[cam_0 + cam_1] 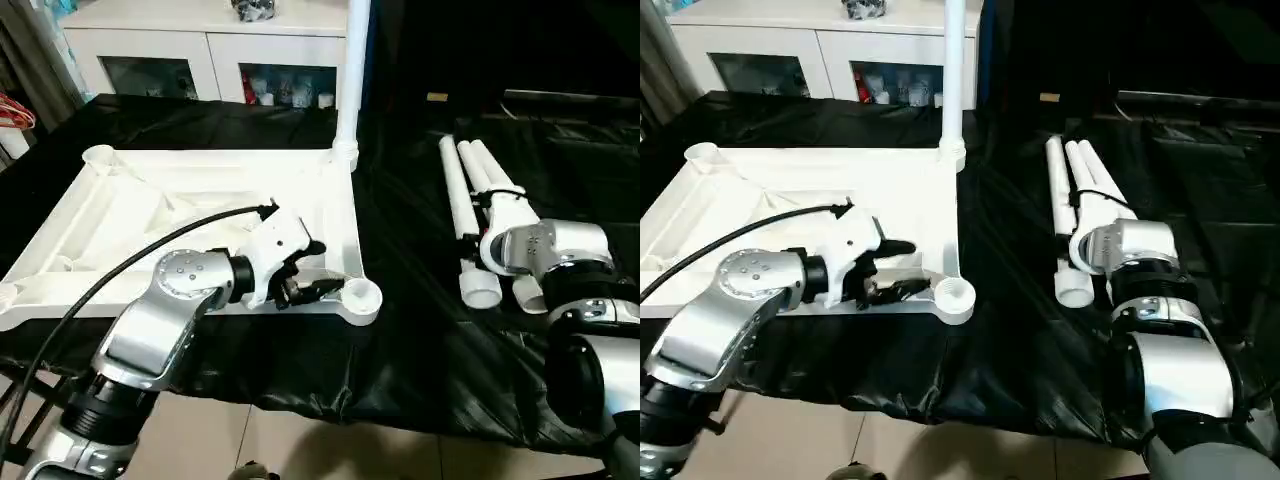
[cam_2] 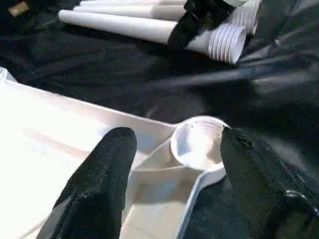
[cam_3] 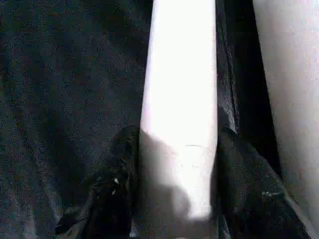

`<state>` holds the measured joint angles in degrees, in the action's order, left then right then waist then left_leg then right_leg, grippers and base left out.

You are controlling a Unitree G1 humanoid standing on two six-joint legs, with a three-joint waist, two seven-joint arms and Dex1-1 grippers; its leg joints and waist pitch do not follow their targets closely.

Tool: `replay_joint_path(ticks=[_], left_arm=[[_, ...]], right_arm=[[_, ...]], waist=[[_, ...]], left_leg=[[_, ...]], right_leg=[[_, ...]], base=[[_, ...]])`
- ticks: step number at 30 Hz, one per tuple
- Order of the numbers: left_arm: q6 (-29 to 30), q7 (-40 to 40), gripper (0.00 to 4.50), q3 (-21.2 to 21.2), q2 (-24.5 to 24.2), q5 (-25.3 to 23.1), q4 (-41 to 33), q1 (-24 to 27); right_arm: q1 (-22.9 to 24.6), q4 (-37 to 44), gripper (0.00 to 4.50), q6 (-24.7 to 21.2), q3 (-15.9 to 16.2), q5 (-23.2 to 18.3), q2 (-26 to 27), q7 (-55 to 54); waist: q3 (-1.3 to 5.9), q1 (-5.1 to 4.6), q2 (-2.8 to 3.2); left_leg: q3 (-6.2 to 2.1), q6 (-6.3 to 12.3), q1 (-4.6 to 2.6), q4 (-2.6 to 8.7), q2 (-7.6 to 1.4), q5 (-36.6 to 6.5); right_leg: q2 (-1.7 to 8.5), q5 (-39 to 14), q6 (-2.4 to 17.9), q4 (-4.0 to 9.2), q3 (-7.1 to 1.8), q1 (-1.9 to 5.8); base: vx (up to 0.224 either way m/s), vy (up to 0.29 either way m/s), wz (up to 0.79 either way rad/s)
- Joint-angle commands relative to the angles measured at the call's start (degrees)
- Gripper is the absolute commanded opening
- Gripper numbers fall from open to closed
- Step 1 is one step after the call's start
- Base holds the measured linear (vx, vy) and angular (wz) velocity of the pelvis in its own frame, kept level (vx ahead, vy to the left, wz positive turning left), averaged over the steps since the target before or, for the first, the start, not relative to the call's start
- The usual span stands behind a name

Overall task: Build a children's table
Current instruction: Pick table leg

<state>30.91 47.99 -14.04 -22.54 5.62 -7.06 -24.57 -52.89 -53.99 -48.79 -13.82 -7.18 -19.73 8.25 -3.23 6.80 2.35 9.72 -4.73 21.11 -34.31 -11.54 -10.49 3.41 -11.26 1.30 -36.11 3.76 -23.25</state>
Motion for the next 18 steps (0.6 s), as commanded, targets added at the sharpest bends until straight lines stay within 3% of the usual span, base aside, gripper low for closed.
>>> replay_joint_path(ticks=[1,2,4,5,6,7,9,10,11,13,16,18], left_arm=[[-0.4,-0.8,3.12,1.0,0.2,0.8,0.7,-1.1],[-0.7,-2.0,3.12,2.0,1.9,1.6,1.7,-1.7],[-0.9,-2.7,3.12,2.6,2.9,2.2,2.3,-2.0],[-1.5,-4.3,3.12,3.9,5.0,3.0,3.7,-2.7],[-2.0,-6.9,3.12,5.3,8.3,4.1,6.1,-4.2],[-2.0,-6.9,3.12,5.3,8.3,4.1,6.1,-4.2],[-1.6,-10.3,3.12,7.4,13.3,6.2,9.6,-7.2],[-1.0,-11.1,3.12,8.1,14.6,6.9,10.4,-8.1],[0.2,-12.1,3.12,9.4,16.6,8.6,11.4,-9.8],[1.2,-12.7,3.12,10.4,17.8,9.7,12.1,-10.9],[3.4,-14.1,3.12,13.1,20.1,12.8,13.3,-13.2],[5.4,-14.9,3.12,15.4,21.6,15.6,14.7,-15.3]], right_arm=[[-0.1,2.1,1.87,1.0,-1.2,-1.2,-0.3,-0.4],[1.0,5.1,1.87,2.9,-2.9,-3.0,0.2,0.6],[1.8,7.1,1.87,4.2,-4.1,-4.3,0.7,1.4],[3.1,10.2,1.87,5.5,-5.6,-6.2,1.4,2.9],[5.7,15.6,1.86,8.3,-8.0,-10.1,3.1,6.9],[5.7,15.6,1.86,8.3,-8.0,-10.1,3.1,6.9],[11.3,25.6,1.86,13.6,-9.9,-16.3,5.8,15.7],[13.0,28.6,1.86,14.6,-9.9,-18.0,6.6,18.4],[16.1,34.4,1.86,13.4,-9.2,-21.2,7.7,22.9],[18.2,38.3,1.86,12.2,-8.6,-23.4,8.4,25.5],[21.2,44.0,1.86,11.4,-7.6,-27.0,9.1,29.6],[23.0,47.4,1.86,10.6,-6.9,-29.5,9.2,32.4]], waist=[[4.33,0.23,-0.12],[4.42,0.31,0.09],[4.54,0.35,-0.25],[4.63,0.46,0.0],[4.55,0.46,-0.17],[4.45,0.71,-0.13],[4.5,0.96,-0.45],[4.59,1.42,-0.52],[4.74,1.66,-0.49],[4.75,2.04,-0.46],[4.52,2.16,-0.48],[4.44,2.29,-0.49]], left_leg=[[-0.05,-1.22,-0.15,3.17,-0.71,-6.5],[-0.17,-1.23,-0.14,3.15,-0.7,-6.5],[-0.1,-0.54,-0.03,3.04,-0.68,-6.0],[-0.23,-0.42,-0.06,3.08,-0.72,-5.7],[-0.05,0.04,-0.02,2.94,-0.64,-5.8],[0.07,0.78,0.16,2.92,-0.56,-6.0],[0.05,1.68,0.21,2.97,-0.61,-5.7],[0.05,2.69,0.0,2.85,-0.88,-6.0],[-0.16,3.07,-0.02,2.87,-1.05,-5.2],[-0.34,4.31,0.16,2.9,-1.12,-3.6],[-0.16,3.96,0.01,2.85,-0.98,-4.9],[-0.3,3.48,0.1,3.03,-0.93,-5.3]], right_leg=[[3.83,-4.3,11.5,3.73,-2.5,3.45],[3.82,-3.9,11.8,3.54,-2.43,3.55],[3.87,-2.7,11.6,3.52,-2.49,3.72],[3.91,-2.4,11.8,3.42,-2.41,3.75],[3.84,-2.3,11.7,3.63,-2.48,3.71],[3.84,-2.1,11.3,3.89,-2.55,3.79],[3.87,-2.4,11.1,3.95,-2.48,3.89],[4.1,-2.3,10.5,4.0,-2.62,3.88],[4.18,-1.8,10.8,3.78,-2.54,3.89],[4.06,-0.5,11.6,3.67,-2.42,3.81],[4.13,-3.5,11.6,4.14,-2.48,3.69],[4.21,-7.3,10.6,4.53,-2.41,3.71]], base=[[0.0,0.0,0.0],[0.0,0.0,0.0],[0.0,0.0,0.0],[0.0,0.0,0.0],[0.0,0.0,0.0],[0.0,0.0,0.0],[0.0,0.0,0.0],[0.0,0.0,0.0],[0.0,0.0,0.0],[0.0,0.0,0.0],[0.0,0.0,0.0],[0.0,0.0,0.0]])
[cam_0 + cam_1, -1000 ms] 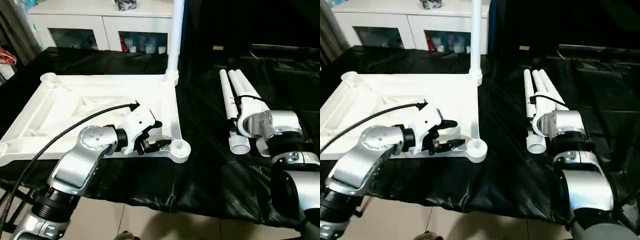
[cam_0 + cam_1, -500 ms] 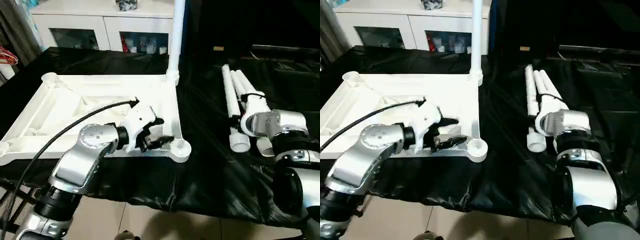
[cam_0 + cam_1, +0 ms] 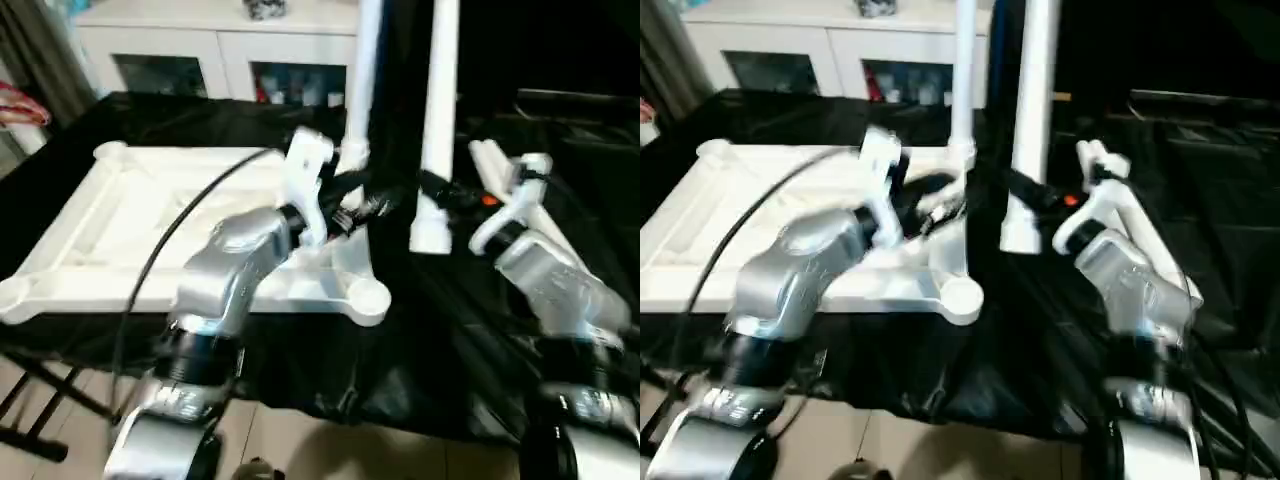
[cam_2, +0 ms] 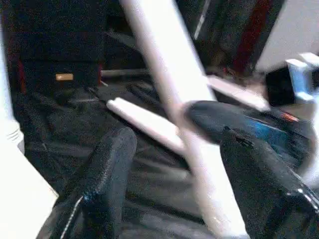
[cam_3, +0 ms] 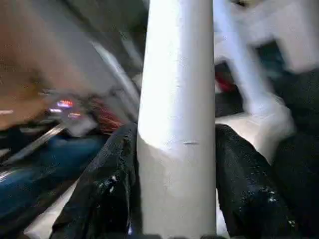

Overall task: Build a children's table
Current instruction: Pick table leg

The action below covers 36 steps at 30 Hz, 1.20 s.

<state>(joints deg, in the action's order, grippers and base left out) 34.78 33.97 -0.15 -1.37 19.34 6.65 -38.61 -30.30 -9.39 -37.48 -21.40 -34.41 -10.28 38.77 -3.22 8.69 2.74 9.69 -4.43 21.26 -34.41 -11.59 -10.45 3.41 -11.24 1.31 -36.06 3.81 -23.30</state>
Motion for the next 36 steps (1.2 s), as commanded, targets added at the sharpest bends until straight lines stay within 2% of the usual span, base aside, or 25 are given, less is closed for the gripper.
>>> replay_joint_path(ticks=[1,2,5,8,10,11,15,19,20,23,24,25,27,28,29,32,36], left_arm=[[1.5,-0.9,3.12,1.5,0.4,1.8,1.0,-1.2],[2.9,-1.2,3.12,3.2,1.3,3.9,2.1,-2.7],[6.2,-0.9,3.12,6.9,3.6,9.9,4.0,-6.1],[9.7,-0.2,3.12,9.2,5.2,15.8,2.4,-6.9],[10.1,-0.1,3.12,9.4,5.3,16.3,2.1,-7.0],[11.6,0.1,3.12,10.2,5.7,18.4,1.2,-7.0],[12.7,-0.1,3.12,10.6,5.9,19.4,0.8,-6.9],[14.5,-1.7,3.12,10.7,5.7,19.1,1.4,-7.4],[14.8,-2.1,2.95,10.7,5.6,19.1,1.5,-7.5],[14.9,-5.5,2.85,11.1,5.9,18.4,2.4,-8.3],[13.9,-10.7,2.67,11.9,6.6,16.6,4.1,-9.5],[13.5,-12.2,2.67,12.1,6.8,16.0,4.5,-9.8],[11.4,-18.0,2.42,12.6,7.6,13.3,6.0,-10.8],[10.9,-19.1,2.42,12.8,7.9,12.7,6.3,-11.0],[9.8,-21.4,2.23,13.6,8.5,12.1,7.1,-11.5],[7.4,-26.3,2.03,15.0,9.7,10.7,8.3,-12.1],[5.6,-31.2,1.91,16.2,10.9,10.1,9.1,-12.4]], right_arm=[[0.4,2.8,1.86,-0.7,0.7,-2.2,-0.2,1.9],[1.5,4.7,1.86,-1.8,1.2,-3.9,-0.3,3.6],[5.1,10.4,1.86,-3.7,3.4,-7.7,-0.4,7.7],[6.9,12.9,1.86,-4.4,4.8,-8.5,-0.4,9.2],[7.0,13.0,1.86,-4.5,4.9,-8.7,-0.5,9.4],[7.4,13.7,1.86,-4.9,5.4,-9.1,-0.6,9.9],[7.7,14.3,1.86,-5.1,6.3,-9.1,-0.9,10.3],[8.1,15.0,1.86,-5.2,8.3,-8.8,-1.6,10.7],[8.1,15.2,1.86,-5.2,8.7,-8.8,-1.7,10.7],[7.7,15.2,1.86,-4.2,10.9,-6.5,-1.6,9.7],[6.6,14.9,1.86,-2.5,14.0,-2.7,-0.8,7.4],[6.3,14.8,1.86,-2.0,14.9,-1.6,-0.6,6.6],[4.8,13.5,1.86,1.1,18.6,4.3,0.6,2.6],[4.5,13.1,1.86,1.8,19.2,5.4,1.0,1.7],[3.7,12.3,1.86,2.9,20.4,7.0,1.7,-0.1],[2.2,11.2,1.86,3.9,22.6,8.9,3.8,-3.6],[1.6,11.5,1.86,4.6,24.1,10.4,5.7,-5.4]], waist=[[4.38,0.36,-0.9],[4.31,0.34,-1.12],[4.42,0.85,-1.05],[4.49,1.24,-1.22],[4.37,1.22,-1.22],[4.32,1.38,-1.23],[4.23,1.37,-1.29],[4.32,1.42,-1.3],[4.29,1.4,-1.28],[4.28,1.39,-1.35],[4.31,1.38,-1.2],[4.3,1.24,-1.19],[4.2,1.12,-1.26],[4.24,1.09,-1.24],[4.26,1.01,-1.13],[4.43,1.12,-1.1],[4.88,1.17,-0.87]], left_leg=[[-0.28,3.1,0.02,3.17,-0.83,-5.4],[-0.29,2.85,0.0,3.25,-0.88,-5.7],[-0.31,3.14,0.05,3.1,-0.78,-5.1],[-0.38,3.24,0.24,3.03,-0.84,-4.0],[-0.36,3.34,0.35,3.04,-0.76,-4.1],[-0.29,3.22,0.27,3.04,-0.77,-4.4],[-0.42,2.82,0.32,3.25,-0.88,-4.7],[-0.46,2.62,0.32,3.23,-0.84,-3.9],[-0.46,2.57,0.32,3.24,-0.84,-4.0],[-0.46,2.47,0.35,3.26,-0.82,-4.0],[-0.53,2.17,0.42,3.26,-0.87,-4.0],[-0.61,1.67,0.44,3.24,-0.94,-3.9],[-0.66,0.82,0.39,3.43,-0.79,-4.4],[-0.69,0.61,0.35,3.41,-0.78,-4.6],[-0.61,0.58,0.36,3.36,-0.74,-4.6],[-0.67,0.94,0.29,3.34,-0.75,-4.0],[-0.82,1.58,0.39,3.05,-0.96,-1.7]], right_leg=[[4.15,-8.0,10.3,4.54,-2.44,3.76],[4.18,-9.5,9.7,4.77,-2.43,3.64],[4.22,-9.7,9.2,4.86,-2.46,3.71],[4.24,-8.1,9.9,4.56,-2.42,3.63],[4.22,-9.0,9.7,4.76,-2.39,3.58],[4.3,-10.6,9.1,4.93,-2.43,3.56],[4.28,-12.1,7.7,5.22,-2.4,3.52],[4.22,-11.0,7.1,5.07,-2.41,3.56],[4.22,-11.0,7.0,5.1,-2.39,3.55],[4.23,-10.8,6.9,5.15,-2.4,3.56],[4.21,-10.5,6.8,5.08,-2.38,3.55],[4.11,-10.2,6.6,5.0,-2.33,3.45],[4.21,-11.6,5.4,5.24,-2.35,3.5],[4.25,-11.9,5.3,5.27,-2.33,3.47],[4.23,-11.5,5.3,5.2,-2.45,3.41],[4.18,-9.3,6.0,5.03,-2.42,3.44],[4.1,-1.7,7.9,4.08,-2.43,3.48]], base=[[0.0,0.0,0.0],[0.0,0.0,0.0],[0.0,0.0,0.0],[0.0,0.0,0.0],[0.0,0.0,0.0],[0.0,0.0,0.0],[0.0,0.0,0.0],[0.0,0.0,0.0],[0.0,0.0,0.0],[0.0,0.0,0.0],[0.0,0.0,0.0],[0.0,0.0,0.0],[0.0,0.0,0.0],[0.0,0.0,0.0],[0.0,0.0,0.0],[0.0,0.0,0.0],[0.0,0.0,0.0]])
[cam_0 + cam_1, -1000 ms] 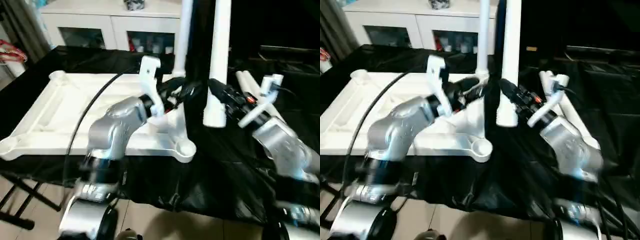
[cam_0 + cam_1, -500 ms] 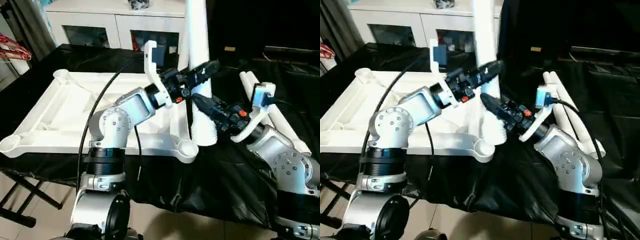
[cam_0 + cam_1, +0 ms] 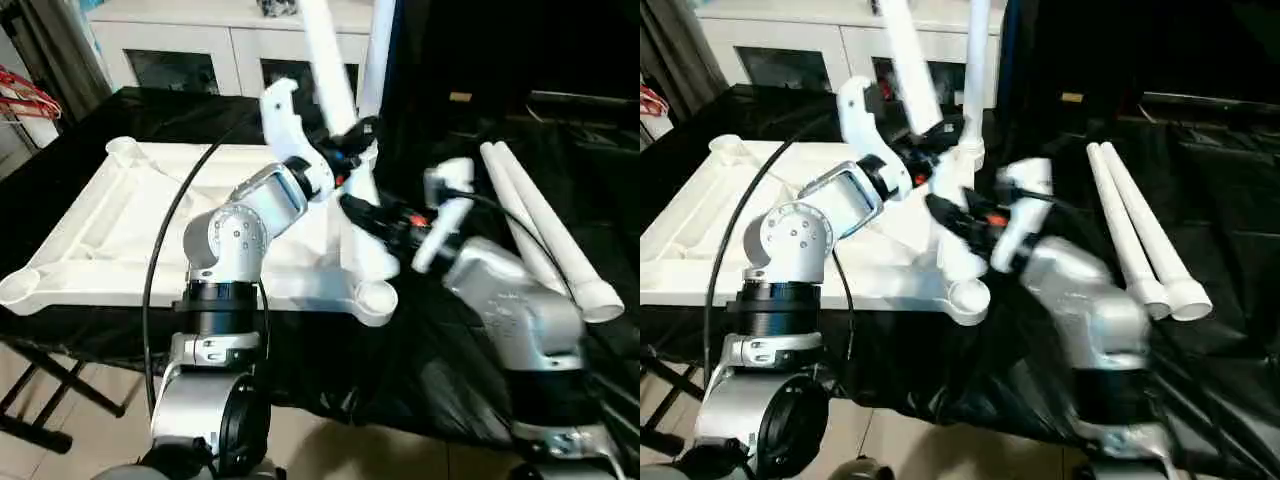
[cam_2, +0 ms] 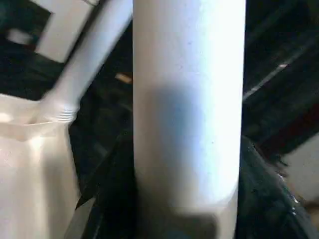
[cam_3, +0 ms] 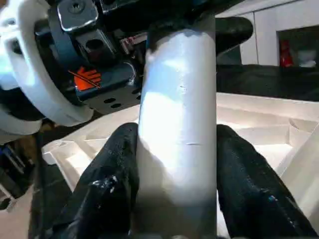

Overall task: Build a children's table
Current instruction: Pick table leg

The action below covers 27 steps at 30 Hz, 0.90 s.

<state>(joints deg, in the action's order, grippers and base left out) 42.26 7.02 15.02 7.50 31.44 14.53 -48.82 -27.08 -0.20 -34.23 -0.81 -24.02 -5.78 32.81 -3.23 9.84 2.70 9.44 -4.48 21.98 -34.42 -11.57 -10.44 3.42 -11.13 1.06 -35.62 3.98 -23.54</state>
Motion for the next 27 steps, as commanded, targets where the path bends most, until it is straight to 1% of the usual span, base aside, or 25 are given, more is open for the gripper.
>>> replay_joint_path(ticks=[1,2,3,4,5,6,8,10,11,12,13,14,15,16,17,18,19,20,21,22,23,24,25,26,27], left_arm=[[-2.1,-5.3,1.9,1.4,2.3,-2.1,1.2,-2.2],[-2.1,-5.3,1.89,1.4,2.3,-2.1,1.2,-2.2],[-2.2,-6.1,1.89,1.7,2.7,-2.0,1.1,-2.2],[-2.3,-6.3,1.88,1.6,2.9,-1.9,1.1,-2.2],[-2.4,-6.0,1.88,1.2,2.9,-2.0,0.9,-2.0],[-2.1,-5.3,1.88,0.6,2.7,-1.6,0.6,-1.8],[-1.6,-4.0,1.88,-0.2,2.4,-1.0,0.1,-1.4],[-0.9,0.2,1.88,-2.3,0.6,-0.4,-0.4,-1.0],[-0.8,1.1,1.88,-2.7,0.2,-0.4,-0.5,-0.9],[-0.6,3.7,1.88,-4.0,-1.0,-0.3,-0.7,-0.6],[-0.1,6.8,1.88,-5.2,-2.2,0.0,-0.9,-0.3],[0.1,8.6,1.87,-5.9,-3.0,0.4,-1.0,-0.1],[0.1,8.6,1.87,-5.9,-3.0,0.4,-1.0,-0.1],[1.1,13.7,1.87,-6.9,-4.7,2.2,-1.6,0.5],[3.3,18.2,1.87,-6.7,-5.8,5.1,-2.2,1.0],[4.3,20.4,1.87,-6.7,-6.4,6.5,-2.5,1.3],[5.1,23.2,1.87,-7.2,-7.4,7.5,-3.2,1.7],[6.4,28.1,1.86,-7.8,-8.9,9.4,-4.0,2.3],[6.8,30.0,1.86,-8.0,-9.5,9.9,-4.2,2.4],[6.8,31.0,1.86,-8.1,-9.8,10.2,-4.2,2.4],[6.8,32.1,1.86,-8.3,-10.2,10.4,-4.2,2.3],[7.1,33.2,1.86,-8.4,-10.5,10.9,-4.4,2.4],[8.1,38.4,1.86,-8.8,-11.8,13.2,-5.4,2.5],[8.4,40.0,1.86,-8.9,-12.2,14.0,-5.7,2.5],[8.9,43.8,1.86,-9.3,-13.1,15.4,-5.9,2.5]], right_arm=[[-1.7,2.3,1.86,1.7,3.7,0.5,1.7,0.1],[-1.7,2.3,1.86,1.7,3.7,0.5,1.7,0.1],[-1.9,2.3,1.86,2.2,3.9,1.1,2.2,-0.6],[-2.1,2.2,1.86,2.6,4.0,1.6,2.5,-1.2],[-2.2,1.9,1.85,2.4,3.9,1.7,2.6,-1.8],[-2.1,2.0,1.85,2.5,3.7,1.3,2.7,-1.6],[-2.0,2.0,1.85,1.8,3.0,0.0,2.6,-0.8],[-1.8,1.5,2.55,-0.7,1.3,-2.7,1.4,1.4],[-1.7,1.5,2.58,-1.1,1.1,-3.1,1.1,1.9],[-1.4,1.6,2.64,-2.3,1.1,-4.2,-0.3,4.4],[-1.0,1.6,2.64,-3.3,1.3,-5.1,-1.7,7.0],[-0.8,1.6,2.76,-3.9,1.4,-5.6,-2.7,8.6],[-0.8,1.6,2.89,-3.9,1.4,-5.6,-2.7,8.6],[-0.4,0.8,2.98,-4.1,1.1,-7.0,-4.2,12.4],[-0.4,-0.4,3.02,-4.8,0.5,-8.6,-5.3,15.4],[-0.4,-0.9,3.02,-5.2,0.4,-9.4,-5.8,16.8],[-0.5,-1.3,3.02,-5.7,0.6,-10.0,-6.5,18.5],[-0.6,-1.7,3.02,-6.3,1.4,-11.0,-7.9,21.8],[-0.6,-1.9,3.02,-6.5,1.7,-11.4,-8.5,23.1],[-0.6,-2.0,3.02,-6.7,1.9,-11.5,-8.9,23.9],[-0.7,-2.1,3.02,-7.0,2.2,-11.7,-9.3,24.8],[-0.7,-2.1,3.02,-7.2,2.4,-11.8,-9.5,25.3],[-0.7,-2.0,3.02,-8.1,3.3,-12.5,-10.6,28.0],[-0.7,-1.9,3.02,-8.3,3.6,-12.6,-10.9,28.7],[-0.7,-1.5,3.02,-9.0,4.3,-13.1,-11.6,30.4]], waist=[[4.98,0.1,-0.87],[5.1,0.08,-0.72],[5.1,0.12,-0.75],[5.0,0.12,-0.65],[4.96,0.07,-0.73],[4.89,0.06,-0.59],[4.77,0.05,-0.62],[4.69,0.06,-0.62],[4.67,0.07,-0.69],[4.73,0.19,-0.59],[4.68,0.18,-0.66],[4.74,0.16,-0.54],[4.74,0.25,-0.61],[4.74,0.19,-0.53],[4.81,0.19,-0.8],[4.77,0.14,-0.84],[4.79,0.1,-0.92],[4.82,0.01,-1.1],[4.8,0.03,-0.98],[4.74,-0.05,-1.3],[4.7,0.05,-1.09],[4.63,0.07,-1.06],[4.56,0.01,-1.84],[4.61,0.26,-1.37],[4.57,0.23,-1.37]], left_leg=[[-0.54,1.88,-0.28,2.89,-0.93,-1.0],[-0.61,2.34,-0.05,2.76,-0.91,0.3],[-0.58,2.64,0.02,2.7,-0.86,0.5],[-0.54,2.73,0.04,2.73,-0.83,-0.2],[-0.49,2.76,0.08,2.72,-0.77,-0.7],[-0.48,2.66,0.01,2.77,-0.8,-1.5],[-0.46,2.43,-0.05,2.87,-0.85,-2.7],[-0.48,2.11,-0.13,3.0,-0.92,-3.6],[-0.46,2.22,-0.12,3.02,-0.84,-3.6],[-0.45,2.3,-0.28,2.96,-1.0,-3.7],[-0.47,2.4,-0.15,2.97,-0.89,-3.7],[-0.4,2.63,-0.21,2.94,-0.92,-3.4],[-0.43,2.52,-0.09,2.89,-0.94,-3.2],[-0.45,2.5,-0.06,2.88,-0.93,-3.0],[-0.35,2.72,-0.12,2.82,-0.78,-2.9],[-0.34,3.0,0.14,2.76,-0.71,-2.7],[-0.29,3.19,0.1,2.75,-0.68,-2.7],[-0.23,3.77,-0.01,2.68,-0.87,-2.6],[-0.24,3.93,-0.02,2.65,-0.87,-2.6],[-0.14,4.1,-0.03,2.69,-0.89,-2.8],[-0.18,4.04,-0.08,2.7,-0.95,-3.0],[-0.15,3.81,-0.17,2.76,-0.97,-3.5],[-0.01,3.86,-0.13,2.82,-0.92,-3.7],[-0.15,3.55,-0.12,2.91,-1.06,-3.6],[-0.1,3.45,-0.28,2.86,-1.06,-3.9]], right_leg=[[4.07,-0.2,8.5,3.41,-2.65,3.76],[4.0,2.7,9.2,3.03,-2.61,3.79],[3.95,4.2,9.7,2.89,-2.56,3.8],[4.07,4.1,10.0,3.01,-2.55,3.79],[4.1,3.6,10.0,3.1,-2.56,3.82],[4.11,2.5,9.9,3.22,-2.58,3.8],[4.14,0.6,9.6,3.42,-2.61,3.82],[4.18,-1.5,9.1,3.63,-2.63,3.8],[4.14,-1.9,8.9,3.74,-2.63,3.86],[4.15,-1.7,9.0,3.67,-2.69,3.72],[4.1,-1.8,8.8,3.71,-2.66,3.86],[4.02,-1.5,8.6,3.6,-2.72,3.76],[4.08,-1.1,8.7,3.5,-2.71,3.87],[4.1,-0.8,8.9,3.5,-2.69,3.83],[4.17,-0.7,9.4,3.4,-2.66,4.02],[4.15,-0.3,10.3,3.18,-2.63,4.11],[4.17,-0.3,10.5,3.23,-2.6,4.07],[4.17,-0.4,11.5,3.14,-2.58,3.92],[4.21,-0.7,11.8,3.13,-2.56,3.85],[4.13,-1.1,11.8,3.26,-2.55,3.81],[4.22,-2.4,11.6,3.28,-2.58,3.79],[4.27,-3.7,11.3,3.52,-2.6,3.76],[4.27,-4.3,11.1,3.62,-2.61,3.83],[4.46,-5.8,10.9,3.44,-2.61,3.87],[4.33,-6.6,10.7,3.64,-2.59,3.62]], base=[[0.0,0.0,0.0],[0.0,0.0,0.0],[0.0,0.0,0.0],[0.0,0.0,0.0],[0.0,0.0,0.0],[0.0,0.0,0.0],[0.0,0.0,0.0],[0.0,0.0,0.0],[0.0,0.0,0.0],[0.0,0.0,0.0],[0.0,0.0,0.0],[0.0,0.0,0.0],[0.0,0.0,0.0],[0.0,0.0,0.0],[0.0,0.0,0.0],[0.0,0.0,0.0],[0.0,0.0,0.0],[0.0,0.0,0.0],[0.0,0.0,0.0],[0.0,0.0,0.0],[0.0,0.0,0.0],[0.0,0.0,0.0],[0.0,0.0,0.0],[0.0,0.0,0.0],[0.0,0.0,0.0]])
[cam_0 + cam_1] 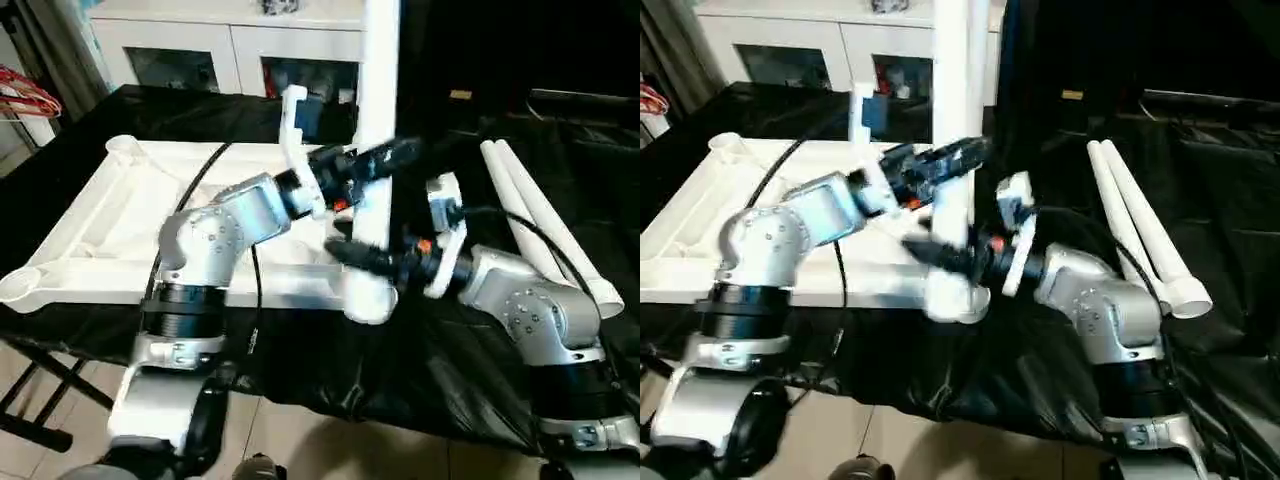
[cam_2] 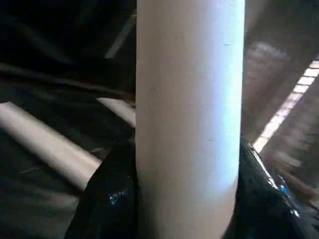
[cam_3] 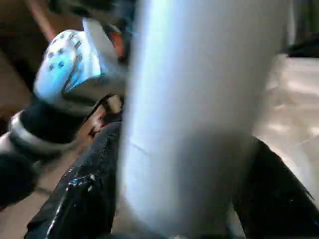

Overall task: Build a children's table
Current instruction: Pick table leg

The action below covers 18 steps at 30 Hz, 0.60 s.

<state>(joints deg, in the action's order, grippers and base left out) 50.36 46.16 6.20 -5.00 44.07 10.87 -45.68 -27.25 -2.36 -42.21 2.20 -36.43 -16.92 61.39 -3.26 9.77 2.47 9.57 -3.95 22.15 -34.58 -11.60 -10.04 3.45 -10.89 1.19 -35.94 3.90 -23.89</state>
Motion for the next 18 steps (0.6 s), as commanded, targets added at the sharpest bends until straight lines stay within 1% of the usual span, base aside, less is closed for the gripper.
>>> replay_joint_path(ticks=[1,2,5,6,7,8,9,12,14,18], left_arm=[[0.8,6.0,1.86,-0.7,-1.0,3.0,-2.1,-0.8],[0.7,7.2,1.86,-1.1,-1.4,3.0,-1.7,-1.0],[0.9,8.5,1.86,-1.2,-1.6,3.3,-1.2,-1.2],[1.2,9.2,1.86,-1.1,-1.7,3.8,-1.1,-1.3],[1.2,9.2,1.86,-1.1,-1.7,3.8,-1.1,-1.3],[1.4,10.6,1.86,-1.1,-1.9,4.5,-1.0,-1.3],[1.4,10.6,1.86,-1.1,-1.9,4.5,-1.0,-1.3],[1.7,11.9,1.86,-1.6,-2.1,5.3,-1.3,-0.9],[1.9,12.2,1.86,-1.5,-2.0,5.4,-1.5,-0.7],[2.3,11.9,1.86,-1.4,-1.8,5.6,-2.5,0.0]], right_arm=[[-0.6,0.9,2.86,-1.3,1.7,-0.9,-0.7,2.6],[-0.6,0.9,2.69,-1.6,2.0,-1.0,-1.0,3.2],[-0.8,0.6,2.66,-1.7,2.4,-1.2,-1.3,3.9],[-0.9,0.6,2.54,-1.9,2.4,-1.5,-1.4,4.2],[-0.9,0.6,2.29,-1.9,2.4,-1.5,-1.4,4.2],[-0.8,1.0,2.26,-2.3,2.4,-2.1,-1.5,4.6],[-0.8,1.0,2.26,-2.3,2.4,-2.1,-1.5,4.6],[-0.4,1.7,2.0,-2.7,2.2,-3.0,-1.7,5.1],[-0.3,1.8,1.94,-2.7,2.2,-3.1,-1.7,5.0],[0.1,2.1,1.93,-2.6,2.3,-3.4,-1.1,4.4]], waist=[[4.54,0.33,-1.05],[4.5,0.25,-1.06],[4.52,0.3,-1.09],[4.5,0.37,-1.0],[4.51,0.36,-1.06],[4.49,0.41,-0.96],[4.54,0.45,-1.06],[4.6,0.5,-1.05],[4.6,0.51,-1.15],[4.62,0.59,-1.09]], left_leg=[[-0.21,2.95,-0.42,3.06,-1.05,-4.5],[-0.22,2.68,-0.41,3.13,-1.12,-5.1],[-0.24,2.21,-0.45,3.16,-1.11,-5.4],[-0.25,1.97,-0.54,3.21,-1.16,-5.5],[-0.22,1.93,-0.53,3.19,-1.11,-5.5],[-0.23,1.73,-0.55,3.21,-1.11,-5.7],[-0.24,1.74,-0.47,3.23,-1.08,-5.7],[-0.29,1.67,-0.43,3.2,-1.1,-5.2],[-0.27,1.6,-0.39,3.19,-1.04,-5.2],[-0.28,1.61,-0.29,3.16,-1.01,-5.0]], right_leg=[[4.29,-7.2,10.4,3.99,-2.51,3.95],[4.27,-7.8,10.2,4.05,-2.52,3.86],[4.35,-8.9,9.6,4.2,-2.56,3.89],[4.34,-9.5,9.3,4.28,-2.58,3.77],[4.35,-9.7,9.3,4.33,-2.59,3.79],[4.31,-10.1,9.2,4.36,-2.58,3.74],[4.3,-10.2,9.0,4.33,-2.55,3.86],[4.27,-9.5,8.9,4.23,-2.54,3.8],[4.3,-9.5,9.0,4.22,-2.52,3.84],[4.28,-9.3,9.1,4.19,-2.51,3.84]], base=[[0.0,0.0,0.0],[0.0,0.0,0.0],[0.0,0.0,0.0],[0.0,0.0,0.0],[0.0,0.0,0.0],[0.0,0.0,0.0],[0.0,0.0,0.0],[0.0,0.0,0.0],[0.0,0.0,0.0],[0.0,0.0,0.0]])
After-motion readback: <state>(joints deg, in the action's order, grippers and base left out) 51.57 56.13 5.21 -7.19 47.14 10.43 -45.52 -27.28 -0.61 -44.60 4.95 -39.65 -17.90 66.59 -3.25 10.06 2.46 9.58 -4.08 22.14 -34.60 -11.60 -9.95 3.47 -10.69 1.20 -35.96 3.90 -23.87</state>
